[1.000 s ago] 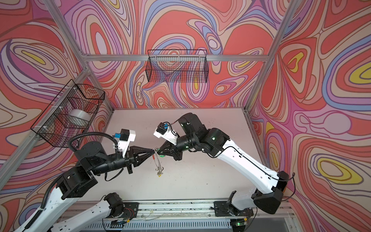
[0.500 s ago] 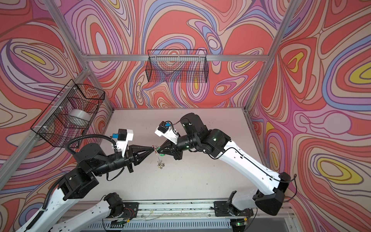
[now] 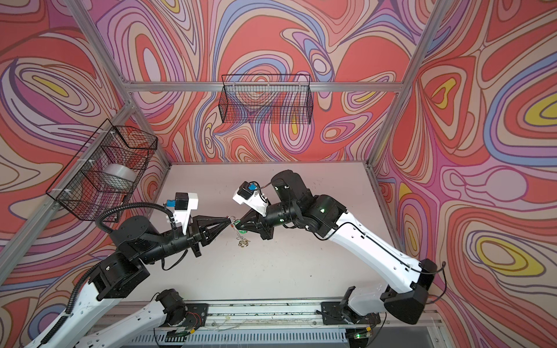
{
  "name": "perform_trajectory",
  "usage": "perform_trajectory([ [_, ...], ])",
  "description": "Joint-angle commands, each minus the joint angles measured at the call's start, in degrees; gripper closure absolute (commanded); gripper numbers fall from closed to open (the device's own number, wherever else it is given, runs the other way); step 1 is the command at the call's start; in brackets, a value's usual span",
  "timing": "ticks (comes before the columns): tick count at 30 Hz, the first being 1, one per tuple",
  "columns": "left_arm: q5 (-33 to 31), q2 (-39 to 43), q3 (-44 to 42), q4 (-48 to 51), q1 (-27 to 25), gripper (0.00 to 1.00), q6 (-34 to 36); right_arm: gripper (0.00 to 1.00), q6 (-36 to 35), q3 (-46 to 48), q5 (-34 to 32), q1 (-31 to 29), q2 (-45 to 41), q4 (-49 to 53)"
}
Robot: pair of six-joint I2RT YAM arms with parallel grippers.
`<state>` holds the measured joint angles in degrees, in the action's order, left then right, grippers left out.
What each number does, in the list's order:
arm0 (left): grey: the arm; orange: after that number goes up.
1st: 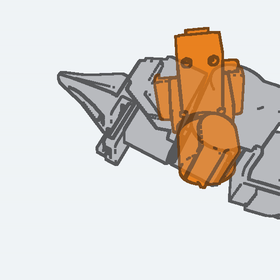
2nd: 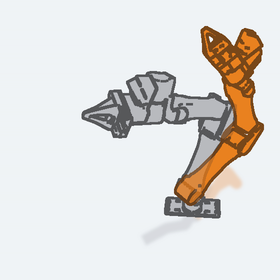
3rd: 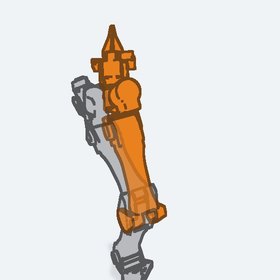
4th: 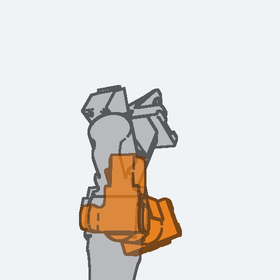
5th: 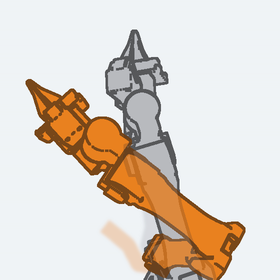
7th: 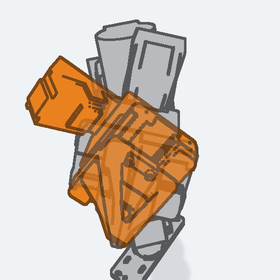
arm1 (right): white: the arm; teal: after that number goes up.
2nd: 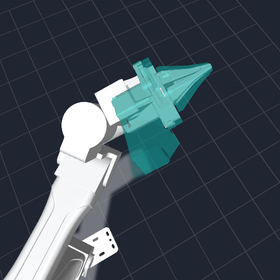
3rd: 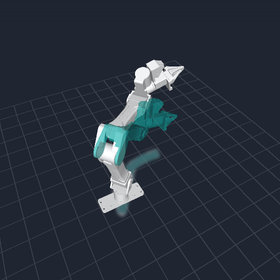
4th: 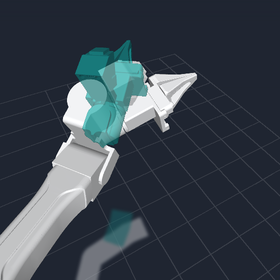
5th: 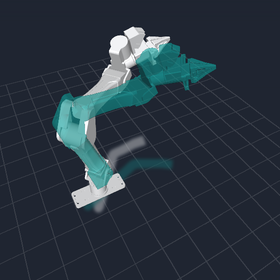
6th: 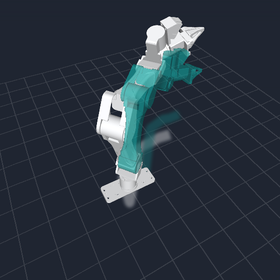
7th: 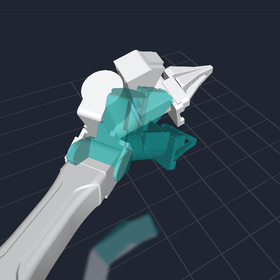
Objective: Remove the keys from the keyring
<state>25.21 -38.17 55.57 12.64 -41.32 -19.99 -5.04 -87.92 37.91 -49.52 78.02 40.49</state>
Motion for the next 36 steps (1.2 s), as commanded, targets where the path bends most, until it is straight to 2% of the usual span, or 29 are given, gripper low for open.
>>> perform_trajectory([
  [1, 0.15, 0.49, 0.15, -4.56, -0.50, 1.00, -0.26, 1.00, 0.50, 0.75, 0.10, 0.34, -0.49, 0.59],
  [9, 2.06, 1.72, -0.81, -5.14, -0.49, 1.00, 3.16, 1.00, 4.37, 3.91, -3.68, 0.32, -2.81, -5.17],
  [10, 2.67, 1.68, -0.90, -5.18, -0.49, 1.00, 3.50, 0.96, 4.85, 4.39, -3.71, 0.33, -3.36, -6.22],
  [14, 3.72, 0.91, -0.81, -5.01, -0.51, 1.00, 3.66, 0.66, 6.05, 4.93, -4.33, 0.31, -4.43, -8.05],
  [17, 3.51, 0.90, -0.99, -5.32, -0.50, 1.00, 3.64, 0.53, 6.59, 5.71, -4.89, 0.30, -5.62, -8.77],
  [19, 3.53, 1.21, -1.34, -5.83, -0.48, 1.00, 3.56, 0.49, 6.85, 6.37, -5.67, 0.33, -6.71, -9.26],
  [24, 4.55, 1.61, -2.43, -8.00, -0.46, 1.00, 3.30, 0.47, 9.34, 8.14, -5.45, 0.27, -10.25, -14.45],
  [30, 5.92, 2.48, -4.28, -10.87, -0.47, 1.00, 2.90, 0.44, 15.10, 11.79, -4.52, 0.23, -12.98, -27.39],
  [36, 5.82, 2.88, -4.43, -11.02, -0.48, 1.00, 2.59, 0.48, 18.67, 12.73, 1.42, 0.30, -10.39, -32.06],
])
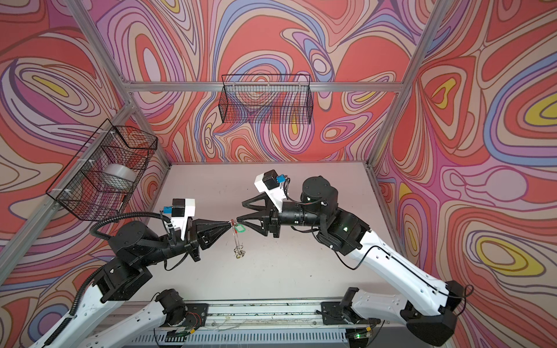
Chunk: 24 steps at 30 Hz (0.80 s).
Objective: Remove the keys from the keyring
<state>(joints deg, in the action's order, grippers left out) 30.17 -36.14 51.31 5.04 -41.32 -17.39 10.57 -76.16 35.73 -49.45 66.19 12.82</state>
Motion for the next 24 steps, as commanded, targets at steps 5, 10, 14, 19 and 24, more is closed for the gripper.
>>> perform_trajectory([
  [5, 0.64, 1.07, -0.51, -4.03, -0.44, 1.00, -0.54, 0.54, 4.99, 2.64, 5.50, 0.20, 2.27, -6.63],
  [10, 0.01, 1.12, -0.52, -3.94, -0.52, 1.00, -0.28, 0.60, 5.89, 3.71, 7.11, 0.17, 2.40, -6.89],
  [14, -0.03, 0.59, -0.35, -4.18, -0.49, 1.00, -0.45, 0.65, 6.56, 4.86, 7.83, 0.18, 2.36, -7.79],
  [19, -0.28, 0.22, -0.31, -4.31, -0.51, 1.00, -0.59, 0.71, 6.29, 5.27, 7.96, 0.22, 2.19, -7.81],
  [24, -0.64, 0.15, -0.29, -4.47, -0.48, 1.00, -0.70, 0.76, 5.80, 5.36, 7.69, 0.19, 2.19, -6.94],
])
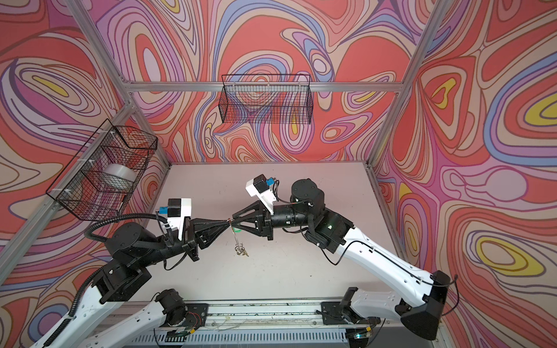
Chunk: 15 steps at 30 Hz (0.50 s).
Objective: Remove the keys from the keyring
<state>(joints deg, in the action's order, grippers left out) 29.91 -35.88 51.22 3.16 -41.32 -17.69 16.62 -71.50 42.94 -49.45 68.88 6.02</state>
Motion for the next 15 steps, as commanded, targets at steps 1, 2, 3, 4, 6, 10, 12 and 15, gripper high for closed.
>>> perform_trajectory([
  [1, -0.40, -0.07, -0.24, -2.63, -0.50, 1.00, -0.49, 0.77, -0.27, 0.71, 0.40, 0.19, -0.63, -0.09],
  [2, -0.22, -0.16, -0.23, -2.84, -0.51, 1.00, -0.57, 0.79, -0.27, 0.67, 0.32, 0.21, -0.59, -0.05],
  [3, -0.08, -0.29, -0.23, -2.81, -0.51, 1.00, -0.66, 0.81, -0.28, 0.74, 0.30, 0.19, -0.59, 0.02],
  [4, 0.05, -0.40, -0.21, -2.81, -0.52, 1.00, -0.72, 0.82, -0.27, 0.71, 0.30, 0.23, -0.64, 0.13],
  [6, 0.07, -0.42, -0.16, -2.90, -0.50, 1.00, -0.76, 0.84, -0.36, 0.64, 0.17, 0.17, -0.72, 0.62],
  [10, 0.06, -0.33, -0.14, -2.98, -0.50, 1.00, -0.85, 0.86, -0.45, 0.49, -0.05, 0.15, -1.02, 1.27],
  [12, 0.17, -0.53, 0.05, -2.91, -0.50, 1.00, -1.00, 0.89, -0.55, 0.40, -0.05, 0.18, -1.13, 1.36],
  [15, -0.06, -0.64, 0.26, -2.35, -0.51, 1.00, -1.20, 0.95, -0.84, -0.08, -0.14, 0.17, -1.12, 2.21],
])
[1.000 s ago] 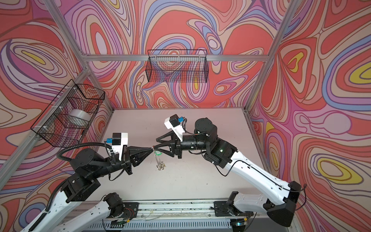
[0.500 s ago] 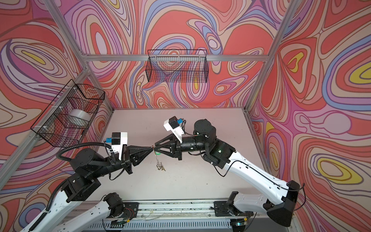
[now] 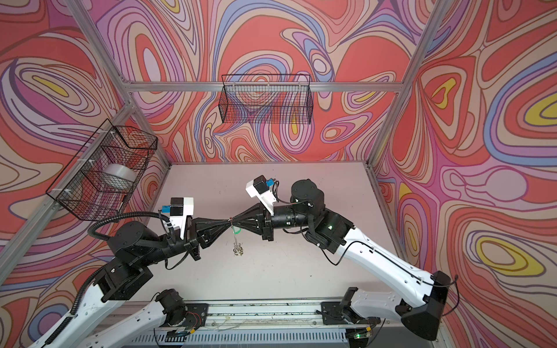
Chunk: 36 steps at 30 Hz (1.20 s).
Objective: Remove the keys from the keyring
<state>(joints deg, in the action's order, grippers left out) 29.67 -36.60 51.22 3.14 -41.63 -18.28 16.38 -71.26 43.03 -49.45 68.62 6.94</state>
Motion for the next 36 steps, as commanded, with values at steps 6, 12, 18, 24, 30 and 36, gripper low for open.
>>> perform_trajectory([
  [6, -1.45, -0.19, 2.30, 2.88, -0.17, 0.91, -0.13, 1.00, -1.07, -2.11, -1.69, 0.19, -1.14, 5.41],
  [12, -1.35, -1.54, 5.65, 11.58, -0.12, 0.56, 1.38, 1.00, -6.22, -6.92, -4.89, 0.22, -1.00, 19.18],
  [18, 14.47, -8.91, 10.13, 16.78, 3.94, 0.56, -1.95, 1.00, -13.35, -14.34, -7.02, 0.22, 2.30, 34.12],
  [24, 20.36, -9.35, 10.39, 13.68, 5.33, 0.59, -3.51, 1.00, -16.42, -18.75, -8.72, 0.19, 4.77, 40.29],
  [30, 21.05, -10.76, 11.52, 14.98, 5.33, 0.69, -3.38, 1.00, -17.43, -20.48, -8.17, 0.18, 5.94, 41.58],
  [36, 19.42, -11.69, 12.75, 17.51, 5.33, 0.74, -1.77, 1.00, -17.19, -20.90, -8.13, 0.15, 6.01, 41.01],
])
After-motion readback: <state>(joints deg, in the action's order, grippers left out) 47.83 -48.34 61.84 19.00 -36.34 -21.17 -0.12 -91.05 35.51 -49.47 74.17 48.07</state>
